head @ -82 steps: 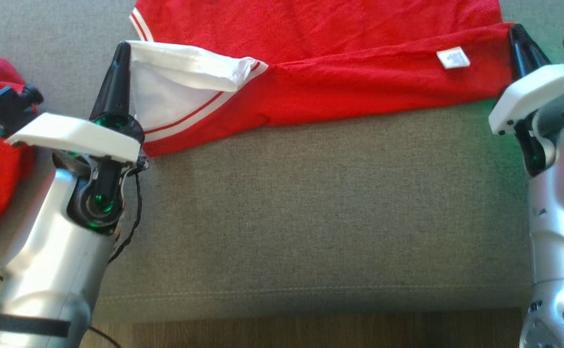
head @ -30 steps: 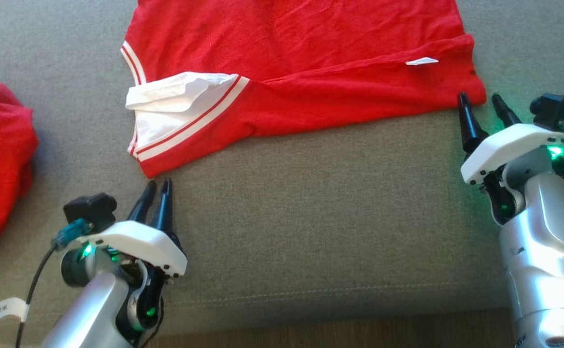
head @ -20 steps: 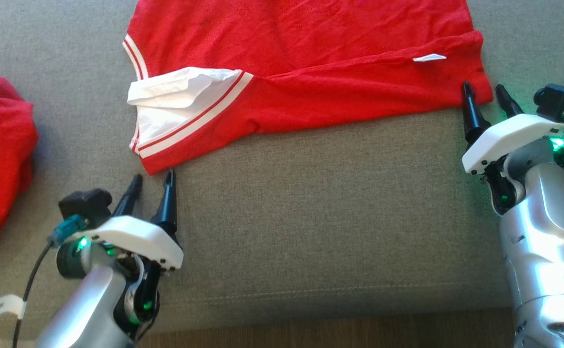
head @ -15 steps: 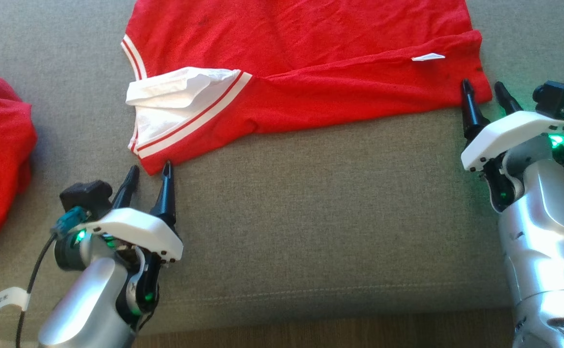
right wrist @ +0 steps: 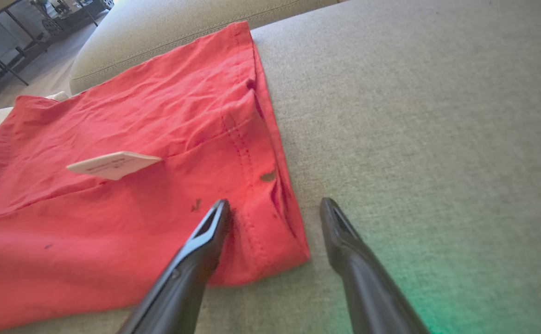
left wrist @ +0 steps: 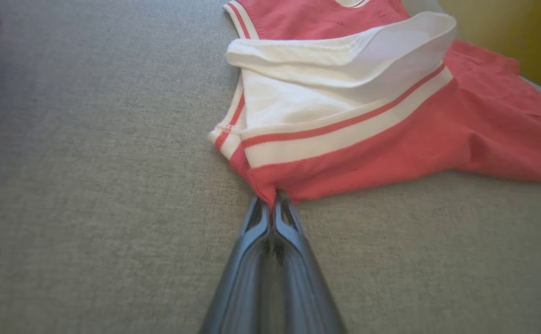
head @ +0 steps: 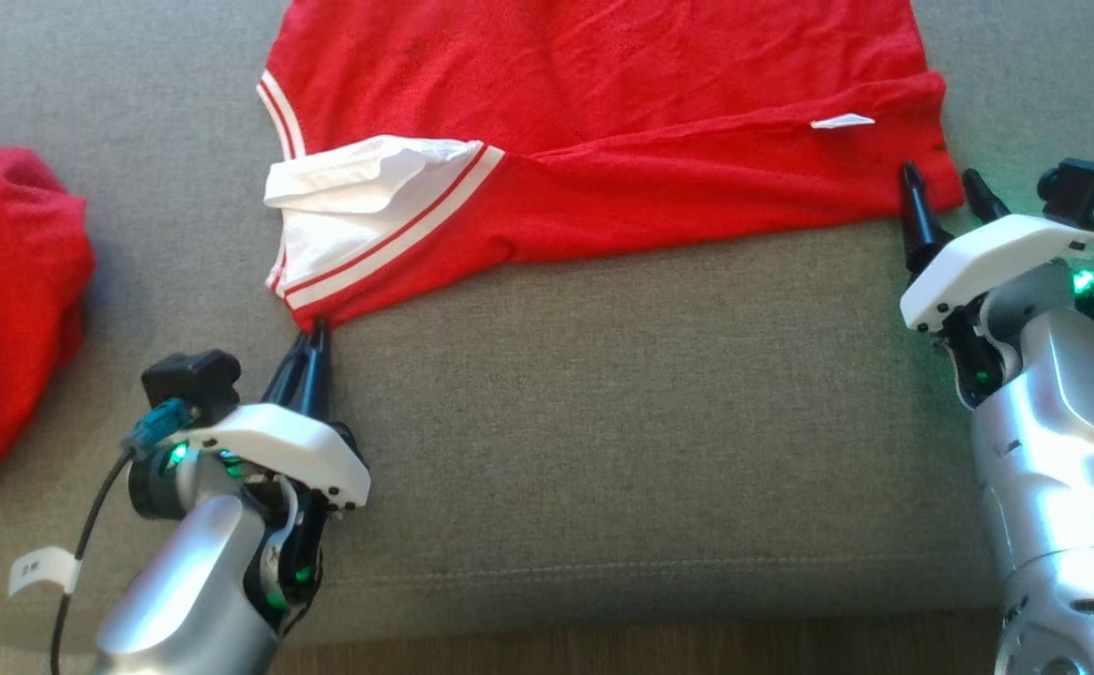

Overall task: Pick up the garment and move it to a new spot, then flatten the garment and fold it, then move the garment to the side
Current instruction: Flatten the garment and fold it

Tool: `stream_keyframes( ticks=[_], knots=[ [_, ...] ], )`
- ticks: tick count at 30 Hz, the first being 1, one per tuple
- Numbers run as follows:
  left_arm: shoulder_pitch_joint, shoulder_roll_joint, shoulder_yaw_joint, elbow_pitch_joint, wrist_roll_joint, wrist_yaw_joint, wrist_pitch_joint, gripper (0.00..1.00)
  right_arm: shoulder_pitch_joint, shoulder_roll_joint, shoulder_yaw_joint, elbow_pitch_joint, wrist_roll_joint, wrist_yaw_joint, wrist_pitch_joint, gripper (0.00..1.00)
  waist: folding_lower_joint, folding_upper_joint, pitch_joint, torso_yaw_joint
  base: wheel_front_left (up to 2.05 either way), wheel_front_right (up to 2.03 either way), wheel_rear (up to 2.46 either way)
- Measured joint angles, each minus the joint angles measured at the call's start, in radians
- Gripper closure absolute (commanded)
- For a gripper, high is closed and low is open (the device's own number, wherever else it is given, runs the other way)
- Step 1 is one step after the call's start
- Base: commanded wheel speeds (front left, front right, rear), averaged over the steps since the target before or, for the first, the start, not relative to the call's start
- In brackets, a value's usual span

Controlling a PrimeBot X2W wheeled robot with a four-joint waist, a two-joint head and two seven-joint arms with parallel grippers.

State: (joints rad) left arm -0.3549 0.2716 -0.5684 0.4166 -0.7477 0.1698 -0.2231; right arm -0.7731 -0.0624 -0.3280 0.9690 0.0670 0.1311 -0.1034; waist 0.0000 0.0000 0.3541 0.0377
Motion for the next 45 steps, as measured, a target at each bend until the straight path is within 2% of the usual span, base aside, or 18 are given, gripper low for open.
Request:
stream_keyframes(
  ticks=[1, 2, 10, 14, 20, 27, 36, 43, 44, 45],
  knots=[
    [0.000, -0.002, -0.001, 0.003, 0.000, -0.004, 0.000, 1.00, 0.000, 0.000, -0.007, 0.006, -0.014, 0.000, 0.007, 0.74, 0.0000, 0.0000, -0.004, 0.004, 0.00, 0.00, 0.00],
    [0.000, -0.004, -0.002, 0.007, 0.000, -0.009, -0.004, 1.00, 0.000, -0.002, -0.009, 0.011, -0.025, 0.000, 0.009, 1.00, 0.0000, 0.0000, -0.007, 0.007, 0.00, 0.00, 0.00],
    [0.002, 0.003, -0.001, 0.003, 0.025, -0.030, -0.016, 1.00, 0.011, -0.001, -0.017, 0.004, -0.064, 0.000, 0.017, 1.00, 0.0000, 0.0000, -0.026, 0.011, 0.00, 0.00, 0.00],
    [0.012, 0.028, 0.001, -0.019, 0.029, -0.044, -0.017, 1.00, 0.037, -0.001, -0.015, -0.035, -0.067, 0.000, 0.025, 1.00, 0.0000, 0.0000, -0.035, -0.004, 0.00, 0.00, 0.00],
    [0.094, 0.077, -0.004, -0.109, 0.042, -0.031, -0.012, 1.00, 0.113, -0.009, 0.042, -0.126, -0.010, 0.000, 0.081, 1.00, 0.0000, 0.0000, -0.054, -0.027, 0.00, 0.00, 0.00],
    [0.206, 0.126, -0.027, -0.261, 0.043, -0.001, 0.038, 1.00, 0.278, -0.068, 0.053, -0.307, 0.069, 0.000, 0.176, 1.00, 0.0000, 0.0000, -0.073, -0.030, 0.00, 0.00, 0.00],
    [0.332, 0.188, -0.039, -0.417, 0.038, 0.056, 0.110, 1.00, 0.534, -0.072, 0.042, -0.658, 0.138, 0.000, 0.349, 1.00, 0.0000, 0.0000, -0.073, -0.019, 0.00, 0.00, 0.00],
    [0.352, 0.191, -0.066, -0.409, 0.023, 0.059, 0.127, 1.00, 0.641, -0.055, 0.037, -0.824, 0.144, 0.000, 0.454, 1.00, 0.0000, 0.0000, -0.052, -0.025, 0.00, 0.00, 0.00],
    [0.352, 0.191, -0.066, -0.399, 0.023, 0.059, 0.130, 1.00, 0.646, -0.052, 0.036, -0.836, 0.143, 0.000, 0.461, 0.74, 0.0000, 0.0000, -0.051, -0.026, 0.00, 0.00, 0.00],
    [0.351, 0.189, -0.066, -0.389, 0.023, 0.059, 0.130, 1.00, 0.647, -0.048, 0.034, -0.846, 0.136, 0.000, 0.464, 0.33, 0.0000, 0.0000, -0.051, -0.026, 0.00, 0.00, 0.00]
  ],
)
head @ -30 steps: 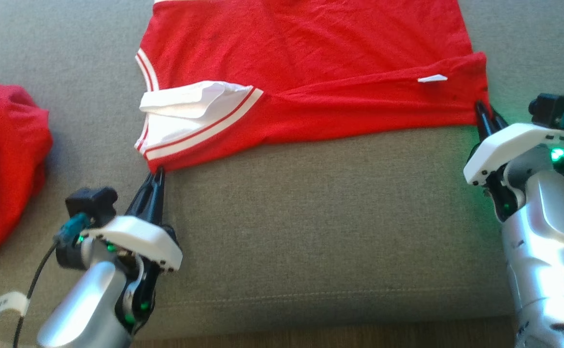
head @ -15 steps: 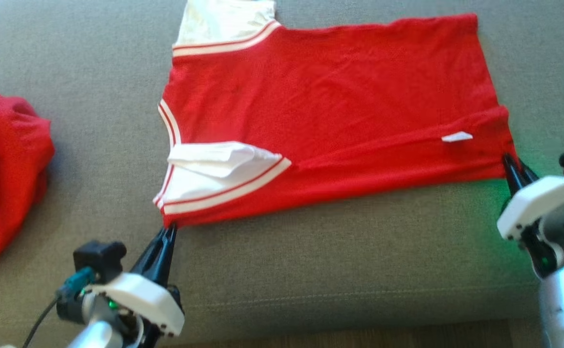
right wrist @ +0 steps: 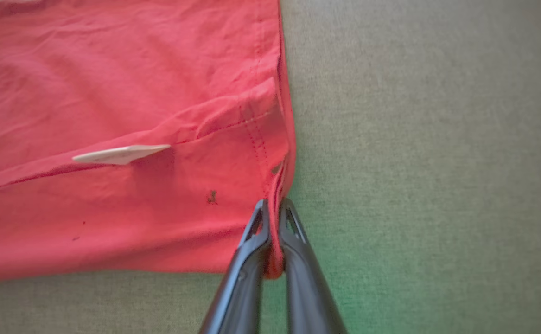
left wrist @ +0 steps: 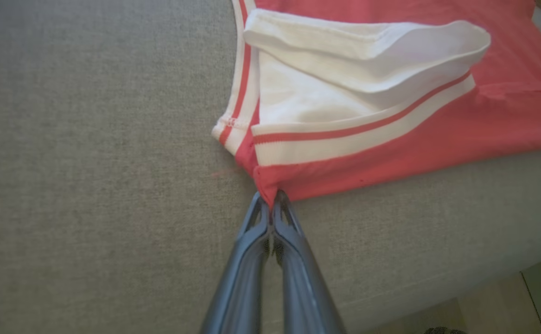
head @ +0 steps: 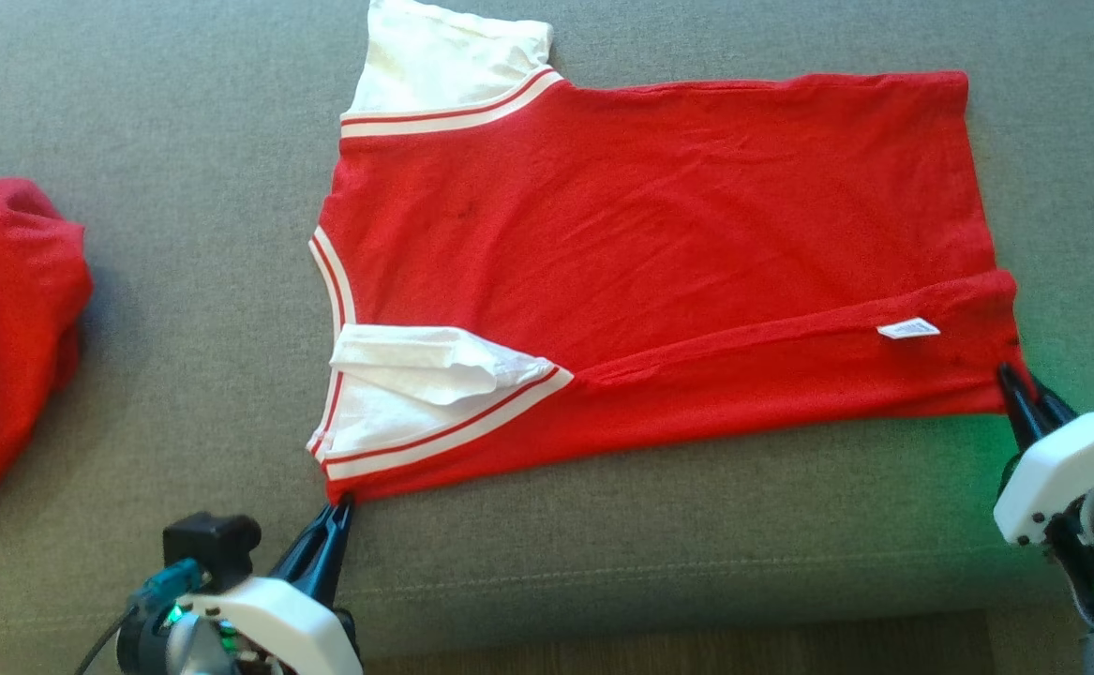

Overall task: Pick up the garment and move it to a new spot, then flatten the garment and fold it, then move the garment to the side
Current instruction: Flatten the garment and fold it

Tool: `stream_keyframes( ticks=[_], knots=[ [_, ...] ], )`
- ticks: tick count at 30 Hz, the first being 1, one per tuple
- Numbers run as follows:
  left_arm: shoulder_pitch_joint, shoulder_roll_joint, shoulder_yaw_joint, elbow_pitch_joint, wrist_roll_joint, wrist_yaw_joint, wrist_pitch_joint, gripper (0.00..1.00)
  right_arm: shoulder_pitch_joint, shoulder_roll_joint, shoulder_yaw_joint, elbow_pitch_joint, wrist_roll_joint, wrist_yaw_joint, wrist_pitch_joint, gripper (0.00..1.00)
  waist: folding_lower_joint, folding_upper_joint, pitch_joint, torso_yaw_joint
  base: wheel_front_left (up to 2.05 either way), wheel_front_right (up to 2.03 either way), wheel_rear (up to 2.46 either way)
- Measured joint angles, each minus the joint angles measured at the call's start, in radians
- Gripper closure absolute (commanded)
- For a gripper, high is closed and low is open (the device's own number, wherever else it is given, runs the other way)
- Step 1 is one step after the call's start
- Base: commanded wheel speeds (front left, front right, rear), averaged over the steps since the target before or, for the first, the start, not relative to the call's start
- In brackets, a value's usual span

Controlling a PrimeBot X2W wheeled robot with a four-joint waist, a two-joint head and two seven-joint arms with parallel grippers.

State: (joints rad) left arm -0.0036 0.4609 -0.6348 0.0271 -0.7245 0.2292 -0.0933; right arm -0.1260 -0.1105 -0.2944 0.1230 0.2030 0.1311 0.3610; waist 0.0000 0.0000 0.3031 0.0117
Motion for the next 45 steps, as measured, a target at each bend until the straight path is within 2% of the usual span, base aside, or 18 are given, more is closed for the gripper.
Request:
stream_keyframes(
  ticks=[1, 2, 3, 7, 12, 16, 20, 23, 25, 29, 30, 31, 39, 45],
  knots=[
    [-0.001, -0.002, 0.000, 0.007, 0.000, 0.000, 0.001, 1.00, 0.000, 0.003, -0.002, -0.012, -0.008, 0.000, 0.002, 0.00, 0.0000, 0.0000, 0.001, -0.001, 0.00, 0.00, 0.00],
    [-0.001, -0.003, 0.000, 0.012, 0.000, 0.001, 0.004, 0.62, 0.000, 0.008, -0.006, -0.025, -0.014, 0.000, 0.002, 0.00, 0.0000, 0.0000, 0.001, -0.002, 0.00, 0.00, 0.00],
    [-0.001, -0.003, 0.001, 0.015, 0.000, 0.004, 0.005, 0.00, 0.000, 0.011, -0.012, -0.037, -0.021, 0.000, 0.001, 0.00, 0.0000, 0.0000, 0.001, -0.003, 0.00, 0.00, 0.00],
    [-0.001, 0.003, 0.027, 0.014, -0.010, 0.028, 0.011, 0.00, -0.003, 0.013, -0.039, -0.099, -0.070, 0.000, -0.033, 0.00, 0.0000, 0.0000, 0.004, -0.012, 0.00, 0.00, 0.00],
    [-0.035, 0.030, 0.088, -0.037, -0.017, 0.045, -0.011, 0.00, -0.018, 0.039, -0.039, -0.165, -0.104, 0.000, -0.126, 0.00, 0.0000, 0.0000, 0.012, -0.030, 0.00, 0.00, 0.00],
    [-0.125, 0.063, 0.113, -0.075, 0.001, 0.053, 0.005, 0.00, -0.053, 0.048, -0.024, -0.172, -0.115, 0.000, -0.168, 0.00, 0.0001, 0.0000, 0.019, -0.042, 0.00, 0.00, 0.00],
    [-0.299, 0.110, 0.123, -0.121, 0.042, 0.050, 0.090, 0.00, -0.093, 0.052, 0.014, -0.162, -0.124, 0.000, -0.196, 0.00, 0.0001, 0.0000, 0.040, -0.059, 0.00, 0.00, 0.00],
    [-0.459, 0.119, 0.126, -0.107, 0.044, 0.016, 0.170, 0.00, -0.121, 0.056, 0.046, -0.144, -0.123, 0.000, -0.216, 0.00, 0.0001, 0.0000, 0.066, -0.069, 0.00, 0.00, 0.00],
    [-0.565, 0.117, 0.129, -0.063, 0.028, -0.031, 0.208, 0.00, -0.144, 0.058, 0.073, -0.133, -0.122, 0.000, -0.224, 0.00, 0.0001, 0.0000, 0.089, -0.078, 0.00, 0.00, 0.00],
    [-0.759, 0.109, 0.119, 0.080, -0.011, -0.127, 0.313, 0.00, -0.194, 0.059, 0.112, -0.115, -0.113, 0.000, -0.242, 0.00, 0.0002, 0.0000, 0.147, -0.099, 0.00, 0.00, 0.00],
    [-0.839, 0.105, 0.103, 0.165, -0.019, -0.164, 0.364, 0.00, -0.216, 0.059, 0.123, -0.107, -0.104, 0.000, -0.253, 0.00, 0.0003, 0.0000, 0.178, -0.112, 0.00, 0.00, 0.00],
    [-0.876, 0.102, 0.097, 0.211, -0.019, -0.178, 0.383, 0.00, -0.226, 0.060, 0.130, -0.101, -0.098, 0.000, -0.257, 0.00, 0.0003, 0.0000, 0.193, -0.119, 0.00, 0.00, 0.00],
    [-1.082, 0.098, 0.074, 0.485, 0.000, -0.244, 0.479, 0.00, -0.278, 0.060, 0.152, -0.033, -0.056, 0.000, -0.315, 0.00, 0.0003, -0.0001, 0.273, -0.195, 0.00, 0.00, 0.00],
    [-1.176, 0.095, 0.054, 0.588, 0.031, -0.258, 0.520, 0.00, -0.281, 0.060, 0.175, 0.006, -0.025, 0.000, -0.348, 0.00, 0.0002, -0.0001, 0.320, -0.236, 0.00, 0.00, 0.00]
  ],
)
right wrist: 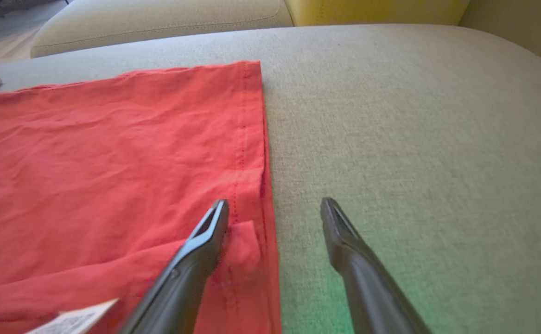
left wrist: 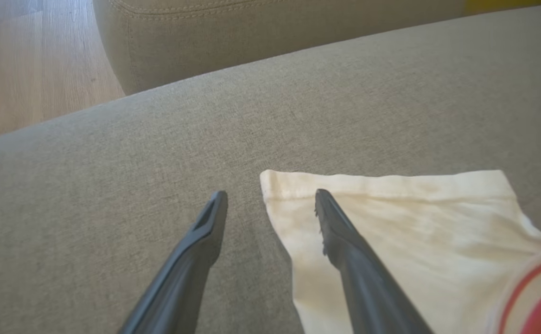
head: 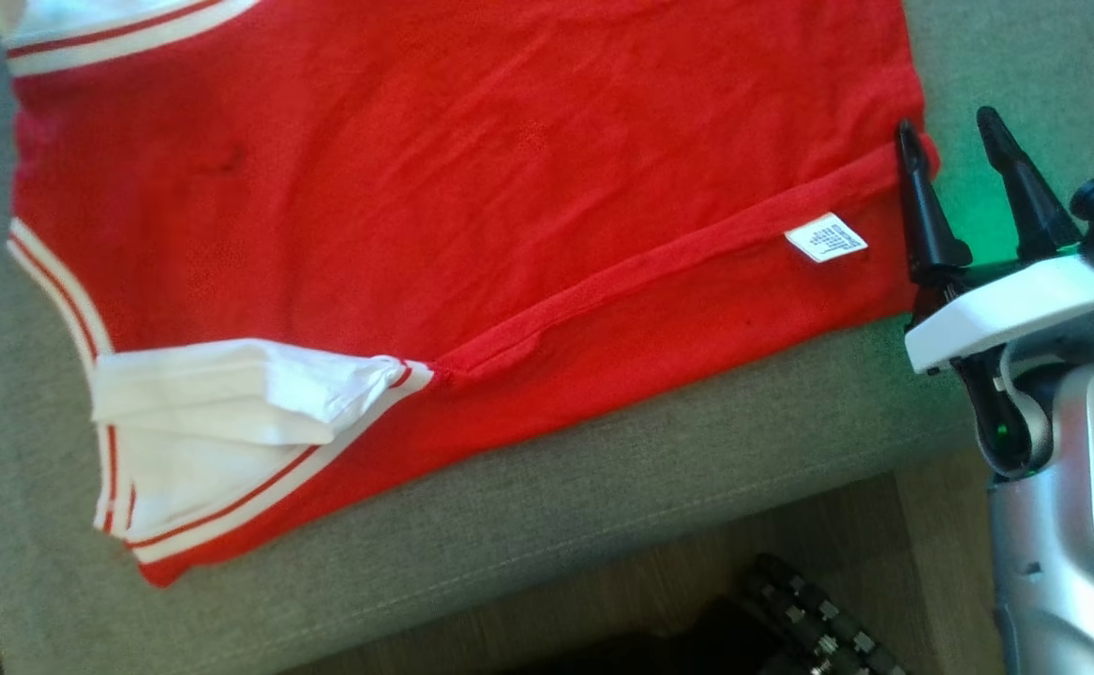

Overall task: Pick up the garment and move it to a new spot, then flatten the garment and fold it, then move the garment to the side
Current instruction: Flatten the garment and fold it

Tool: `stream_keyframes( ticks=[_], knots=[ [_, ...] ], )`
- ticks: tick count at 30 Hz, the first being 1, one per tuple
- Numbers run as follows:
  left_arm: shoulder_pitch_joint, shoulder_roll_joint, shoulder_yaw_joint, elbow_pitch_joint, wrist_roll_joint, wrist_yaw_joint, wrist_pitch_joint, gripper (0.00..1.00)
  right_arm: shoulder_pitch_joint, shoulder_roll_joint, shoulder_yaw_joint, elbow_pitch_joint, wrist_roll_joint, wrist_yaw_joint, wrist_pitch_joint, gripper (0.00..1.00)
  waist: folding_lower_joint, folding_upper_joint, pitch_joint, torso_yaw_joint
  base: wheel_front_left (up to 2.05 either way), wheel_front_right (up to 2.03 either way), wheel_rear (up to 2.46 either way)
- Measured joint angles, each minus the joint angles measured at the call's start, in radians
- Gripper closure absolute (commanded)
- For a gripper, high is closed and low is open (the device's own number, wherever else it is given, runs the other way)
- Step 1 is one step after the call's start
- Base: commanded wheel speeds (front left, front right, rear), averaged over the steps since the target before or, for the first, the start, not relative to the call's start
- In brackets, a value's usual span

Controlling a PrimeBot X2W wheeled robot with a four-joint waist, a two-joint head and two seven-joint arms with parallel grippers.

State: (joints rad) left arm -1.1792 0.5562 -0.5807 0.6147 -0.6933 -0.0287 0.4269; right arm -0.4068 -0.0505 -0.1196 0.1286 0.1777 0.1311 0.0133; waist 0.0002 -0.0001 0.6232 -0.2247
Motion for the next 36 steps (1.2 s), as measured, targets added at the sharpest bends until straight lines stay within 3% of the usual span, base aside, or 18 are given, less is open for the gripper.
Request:
stream_keyframes(
  ticks=[10, 19, 20, 22, 23, 25, 36],
  knots=[
    [-0.107, 0.014, -0.020, 0.108, 0.041, -0.013, 0.025, 0.00, -0.036, 0.000, 0.020, 0.041, 0.034, 0.000, -0.037, 0.00, -0.0001, 0.0000, 0.054, -0.044, 0.00, 0.00, 0.00],
    [-0.117, 0.008, -0.043, 0.129, 0.030, -0.042, 0.075, 0.00, -0.035, 0.000, -0.007, 0.057, 0.034, 0.000, -0.049, 0.00, -0.0002, 0.0000, 0.035, -0.032, 0.00, 0.00, 0.00],
    [-0.116, 0.007, -0.047, 0.129, 0.030, -0.043, 0.080, 0.08, -0.035, 0.000, -0.007, 0.057, 0.034, 0.000, -0.049, 0.00, -0.0002, 0.0000, 0.033, -0.030, 0.00, 0.00, 0.00],
    [-0.114, 0.005, -0.052, 0.129, 0.020, -0.044, 0.083, 0.35, -0.035, 0.000, -0.005, 0.056, 0.034, 0.000, -0.048, 0.00, -0.0002, 0.0000, 0.028, -0.026, 0.00, 0.00, 0.00],
    [-0.113, 0.004, -0.053, 0.130, 0.017, -0.052, 0.087, 0.62, -0.035, 0.000, -0.004, 0.056, 0.034, 0.000, -0.048, 0.00, -0.0002, 0.0000, 0.026, -0.025, 0.00, 0.00, 0.00],
    [-0.111, 0.004, -0.054, 0.130, 0.011, -0.052, 0.092, 1.00, -0.035, 0.000, 0.002, 0.056, 0.035, 0.000, -0.047, 0.00, -0.0002, 0.0000, 0.024, -0.025, 0.00, 0.00, 0.00],
    [-0.093, 0.004, -0.052, 0.131, -0.015, -0.064, 0.056, 1.00, -0.100, 0.000, 0.031, 0.057, 0.038, 0.000, 0.001, 0.00, -0.0002, 0.0000, 0.014, -0.029, 0.00, 0.00, 0.00]
  ],
)
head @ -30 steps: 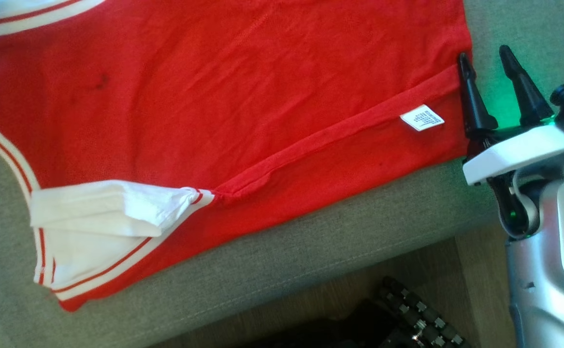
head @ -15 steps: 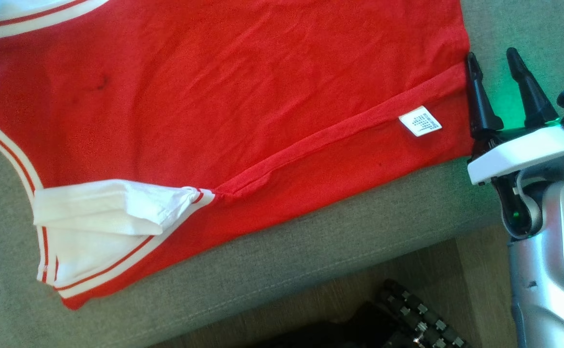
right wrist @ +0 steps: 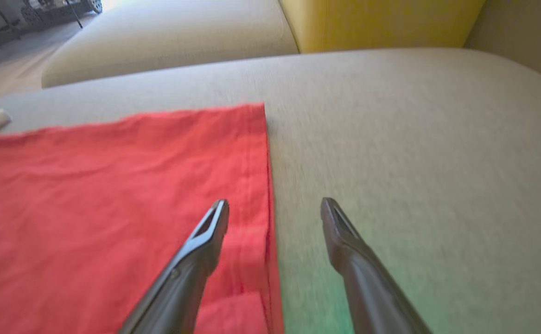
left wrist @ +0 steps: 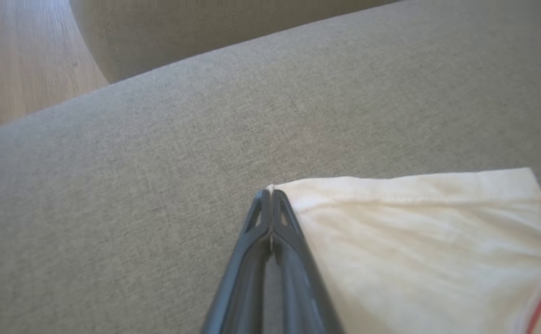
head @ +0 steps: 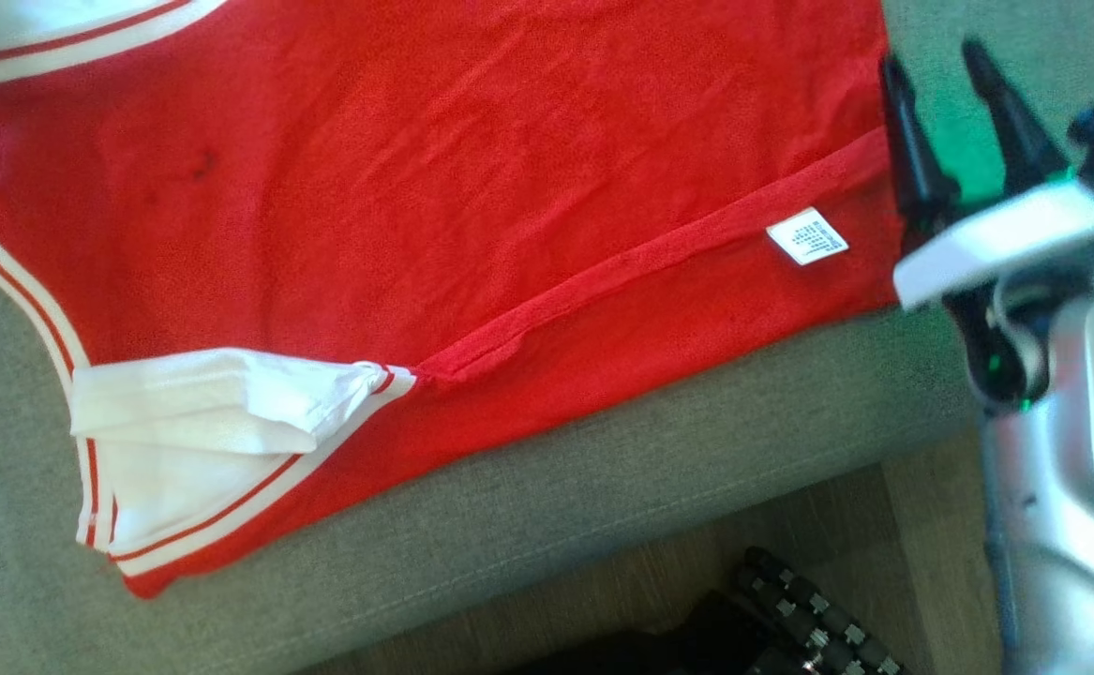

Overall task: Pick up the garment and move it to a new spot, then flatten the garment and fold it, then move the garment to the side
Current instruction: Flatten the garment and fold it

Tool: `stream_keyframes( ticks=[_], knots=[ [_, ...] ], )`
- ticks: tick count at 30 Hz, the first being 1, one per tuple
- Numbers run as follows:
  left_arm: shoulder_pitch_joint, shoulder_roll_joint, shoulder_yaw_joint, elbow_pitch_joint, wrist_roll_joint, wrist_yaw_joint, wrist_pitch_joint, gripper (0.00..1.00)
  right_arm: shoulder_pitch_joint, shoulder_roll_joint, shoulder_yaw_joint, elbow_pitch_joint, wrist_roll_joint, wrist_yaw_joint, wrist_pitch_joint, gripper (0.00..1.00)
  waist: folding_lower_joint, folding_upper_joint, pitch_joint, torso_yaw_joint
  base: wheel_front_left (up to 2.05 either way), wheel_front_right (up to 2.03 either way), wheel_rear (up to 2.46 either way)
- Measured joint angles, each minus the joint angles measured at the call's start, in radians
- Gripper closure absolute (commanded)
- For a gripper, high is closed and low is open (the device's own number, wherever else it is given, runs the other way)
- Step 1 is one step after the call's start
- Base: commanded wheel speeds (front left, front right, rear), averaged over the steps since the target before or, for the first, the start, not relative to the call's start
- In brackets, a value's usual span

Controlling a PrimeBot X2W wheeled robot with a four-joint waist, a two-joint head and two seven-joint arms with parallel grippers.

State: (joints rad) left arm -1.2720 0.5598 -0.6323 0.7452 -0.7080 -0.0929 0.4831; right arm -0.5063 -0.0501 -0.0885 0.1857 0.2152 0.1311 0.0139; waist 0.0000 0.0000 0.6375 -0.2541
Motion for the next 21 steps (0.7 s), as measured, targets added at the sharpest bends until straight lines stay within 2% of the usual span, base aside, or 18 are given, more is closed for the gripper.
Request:
stream_keyframes(
  ticks=[4, 9, 21],
  knots=[
    [0.000, -0.003, 0.000, -0.001, -0.001, -0.010, -0.018, 1.00, -0.125, 0.000, 0.010, 0.044, 0.024, 0.000, 0.064, 0.00, 0.0000, 0.0000, -0.013, 0.002, 0.00, 0.00, 0.00],
    [-0.001, -0.010, -0.002, -0.007, -0.016, -0.014, -0.029, 1.00, -0.277, -0.001, 0.015, 0.170, 0.032, 0.000, 0.126, 0.00, 0.0000, 0.0000, -0.016, 0.019, 0.00, 0.00, 0.00],
    [-0.004, -0.012, -0.032, -0.034, -0.016, -0.028, -0.040, 1.00, -0.480, -0.002, -0.018, 0.454, -0.093, 0.000, 0.145, 0.00, 0.0001, 0.0000, -0.002, 0.070, 0.00, 0.00, 0.00]
  ],
)
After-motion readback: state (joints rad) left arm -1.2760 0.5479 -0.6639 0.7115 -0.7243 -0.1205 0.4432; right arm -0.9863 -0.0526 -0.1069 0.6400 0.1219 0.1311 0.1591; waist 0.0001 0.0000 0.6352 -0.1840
